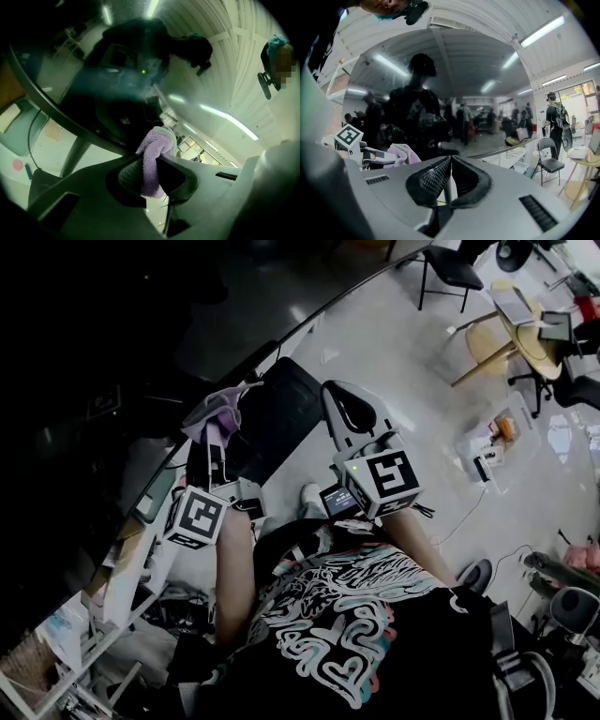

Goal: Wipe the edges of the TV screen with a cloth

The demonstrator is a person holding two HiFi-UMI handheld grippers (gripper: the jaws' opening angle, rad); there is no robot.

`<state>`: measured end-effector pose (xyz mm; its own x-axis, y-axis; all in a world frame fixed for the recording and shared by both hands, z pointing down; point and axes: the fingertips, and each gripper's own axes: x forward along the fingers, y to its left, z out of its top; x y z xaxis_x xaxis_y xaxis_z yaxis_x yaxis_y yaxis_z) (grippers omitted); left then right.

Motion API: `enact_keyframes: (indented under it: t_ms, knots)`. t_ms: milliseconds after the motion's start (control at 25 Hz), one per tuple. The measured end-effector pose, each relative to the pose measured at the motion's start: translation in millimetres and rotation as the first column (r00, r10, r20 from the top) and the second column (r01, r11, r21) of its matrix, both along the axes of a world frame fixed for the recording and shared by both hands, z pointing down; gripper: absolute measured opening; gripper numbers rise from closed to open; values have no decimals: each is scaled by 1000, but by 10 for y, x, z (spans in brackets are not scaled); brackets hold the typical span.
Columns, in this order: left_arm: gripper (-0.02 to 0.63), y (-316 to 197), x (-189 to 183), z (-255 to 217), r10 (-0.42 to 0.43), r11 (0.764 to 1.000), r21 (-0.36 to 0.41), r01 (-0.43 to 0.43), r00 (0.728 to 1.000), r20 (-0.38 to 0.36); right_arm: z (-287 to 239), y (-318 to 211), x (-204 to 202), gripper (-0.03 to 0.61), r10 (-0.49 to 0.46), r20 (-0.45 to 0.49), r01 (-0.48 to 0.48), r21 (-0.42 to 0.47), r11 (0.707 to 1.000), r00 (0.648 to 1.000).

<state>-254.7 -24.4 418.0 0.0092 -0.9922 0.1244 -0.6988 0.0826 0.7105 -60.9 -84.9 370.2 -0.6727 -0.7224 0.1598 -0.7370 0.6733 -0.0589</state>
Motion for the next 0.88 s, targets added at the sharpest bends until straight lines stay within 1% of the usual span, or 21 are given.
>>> enact_keyframes:
  t_ms: [160,400,640,880]
  knots:
    - [55,-78,52,-10,11,1000,9,-11,1000,-20,-12,-33,131,31,33,8,-33,-2,999,999]
    - [55,-258,169,-20,30,1000,7,-29,999,-16,-31,-140,431,31,99,16,-99,-5,995,995]
    - [55,-408,337,-11,56,998,5,-56,996,-71,-65,-194,675,31,155,29,-154,-22,988,988]
    - [55,-560,453,-21,92,996,6,-92,991,-92,-108,-242,863,31,211,43,-211,-17,977,977]
